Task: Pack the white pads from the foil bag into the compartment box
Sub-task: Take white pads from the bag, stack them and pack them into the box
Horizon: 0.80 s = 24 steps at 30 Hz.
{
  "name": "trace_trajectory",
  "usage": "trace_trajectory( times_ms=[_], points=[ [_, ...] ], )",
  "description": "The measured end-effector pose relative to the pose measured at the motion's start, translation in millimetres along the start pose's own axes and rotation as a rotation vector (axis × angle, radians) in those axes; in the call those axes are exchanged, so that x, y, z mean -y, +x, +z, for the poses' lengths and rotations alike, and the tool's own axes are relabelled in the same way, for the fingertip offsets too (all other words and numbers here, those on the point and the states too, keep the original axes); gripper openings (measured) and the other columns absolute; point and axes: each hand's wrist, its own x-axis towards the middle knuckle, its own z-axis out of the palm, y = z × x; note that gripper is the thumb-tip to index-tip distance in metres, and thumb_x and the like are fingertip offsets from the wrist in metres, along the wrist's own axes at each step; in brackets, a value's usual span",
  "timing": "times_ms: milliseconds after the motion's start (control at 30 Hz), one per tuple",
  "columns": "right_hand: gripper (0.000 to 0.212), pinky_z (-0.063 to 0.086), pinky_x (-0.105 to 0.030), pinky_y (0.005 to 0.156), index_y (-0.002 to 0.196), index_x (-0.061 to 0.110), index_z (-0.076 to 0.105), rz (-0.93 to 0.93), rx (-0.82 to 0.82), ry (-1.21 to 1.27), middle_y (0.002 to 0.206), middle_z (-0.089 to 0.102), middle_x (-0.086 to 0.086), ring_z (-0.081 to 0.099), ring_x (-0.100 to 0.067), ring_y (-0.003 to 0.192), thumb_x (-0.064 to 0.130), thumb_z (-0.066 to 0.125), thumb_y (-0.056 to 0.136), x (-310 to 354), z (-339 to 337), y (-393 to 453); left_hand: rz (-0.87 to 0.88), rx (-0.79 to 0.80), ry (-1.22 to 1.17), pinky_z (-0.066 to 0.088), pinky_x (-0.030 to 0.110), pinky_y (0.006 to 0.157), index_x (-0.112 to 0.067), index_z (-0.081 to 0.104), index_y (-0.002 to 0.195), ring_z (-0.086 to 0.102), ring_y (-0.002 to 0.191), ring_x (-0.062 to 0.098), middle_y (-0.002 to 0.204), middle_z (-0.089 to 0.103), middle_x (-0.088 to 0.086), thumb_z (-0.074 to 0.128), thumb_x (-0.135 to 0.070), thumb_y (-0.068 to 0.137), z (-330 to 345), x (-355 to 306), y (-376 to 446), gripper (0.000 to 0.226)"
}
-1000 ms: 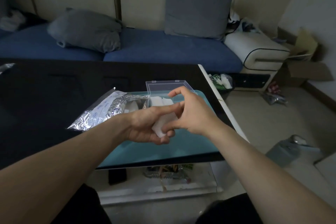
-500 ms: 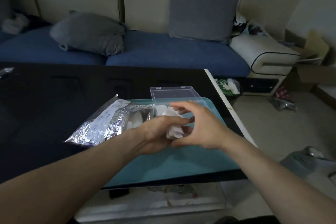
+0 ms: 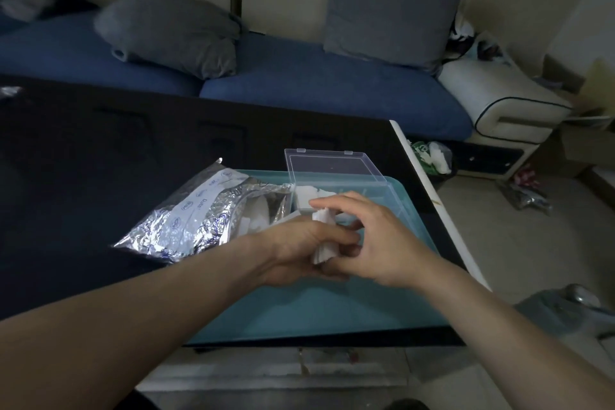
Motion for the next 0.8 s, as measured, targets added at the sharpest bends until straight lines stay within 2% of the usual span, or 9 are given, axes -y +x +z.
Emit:
trace_trajectory(
  times_ms=[100,167,333,433,533,633,700,733,800],
  points=[
    [0.08,0.045,-0.022,0.104,0.138,0.029,0.058,-0.028,0.043,0.004,0.133,0.055,0.011,0.053,-0.002,0.125,0.011,0.088,0.067,-1.4,1.1,0.4,-0.018,0.057,-0.035,0.057,0.032,0.067,-0.015,0.065,0.088,0.066,0.073,0.01,0.078,0.065,0.001,0.059,-0.009,0.092,0.2,-3.1,-2.4,0.009],
    [0.083,0.044,-0.023,0.107,0.14,0.028,0.057,-0.039,0.042,0.015,0.135,0.056,0.01,0.053,-0.002,0.126,0.008,0.089,0.067,-0.7,1.9,0.0,0.054,0.064,-0.081,0.056,0.028,0.064,-0.009,0.064,0.089,0.067,0.072,0.014,0.078,0.067,0.006,0.055,-0.002,0.092,2.0,-4.2,-1.5,0.012],
    [0.083,0.044,-0.013,0.1,0.134,0.024,0.059,-0.055,-0.043,0.015,0.13,0.057,0.01,0.055,0.0,0.12,0.017,0.095,0.06,4.5,3.2,0.9,0.13,-0.041,-0.164,0.054,0.029,0.061,0.0,0.063,0.094,0.063,0.072,0.024,0.083,0.06,0.019,0.063,-0.001,0.083,1.2,-5.1,4.8,0.011],
    [0.067,0.051,-0.023,0.094,0.122,0.022,0.064,-0.057,-0.107,0.007,0.121,0.06,0.009,0.06,-0.005,0.112,0.023,0.094,0.062,6.2,4.7,1.9,0.136,-0.102,-0.186,0.056,0.027,0.055,0.0,0.063,0.091,0.065,0.064,0.022,0.075,0.064,0.015,0.06,0.007,0.085,6.6,-6.5,2.2,0.009],
    [0.072,0.049,-0.025,0.097,0.125,0.026,0.062,0.008,-0.078,-0.051,0.128,0.053,0.01,0.055,-0.005,0.116,0.033,0.094,0.061,8.2,6.8,2.1,0.171,-0.201,-0.15,0.051,0.028,0.05,0.006,0.058,0.097,0.06,0.057,0.02,0.069,0.059,0.016,0.06,0.013,0.083,8.5,-5.8,1.0,0.016],
    [0.085,0.038,-0.022,0.106,0.134,0.035,0.054,0.124,0.104,-0.113,0.141,0.039,0.016,0.042,-0.003,0.127,0.047,0.093,0.06,9.9,3.8,0.3,0.143,-0.357,0.195,0.048,0.027,0.052,-0.002,0.043,0.129,0.058,0.052,0.016,0.061,0.063,0.006,0.066,0.004,0.084,2.3,-0.8,1.2,0.051],
    [0.075,0.032,-0.015,0.106,0.13,0.042,0.05,0.169,0.173,-0.075,0.141,0.037,0.017,0.039,0.0,0.13,0.042,0.091,0.067,9.0,-1.9,-0.9,0.109,-0.448,0.482,0.051,0.023,0.056,-0.015,0.03,0.145,0.062,0.064,0.007,0.079,0.068,-0.003,0.072,-0.008,0.082,-1.9,2.4,0.2,0.077],
    [0.069,0.029,-0.009,0.103,0.129,0.04,0.052,0.185,0.198,-0.057,0.141,0.038,0.017,0.039,0.0,0.132,0.034,0.089,0.072,8.0,-4.8,-0.6,0.096,-0.435,0.526,0.052,0.024,0.057,-0.015,0.025,0.15,0.063,0.067,0.01,0.09,0.068,0.001,0.073,-0.01,0.081,-3.1,2.5,-0.9,0.084],
    [0.061,0.031,0.0,0.091,0.127,0.03,0.059,0.227,0.222,0.028,0.138,0.045,0.015,0.044,0.001,0.129,0.022,0.082,0.071,4.0,-9.0,0.9,0.076,-0.322,0.475,0.051,0.029,0.054,-0.014,0.015,0.154,0.06,0.057,0.02,0.085,0.072,0.014,0.071,-0.003,0.081,-3.4,0.3,-4.3,0.093]
  ],
)
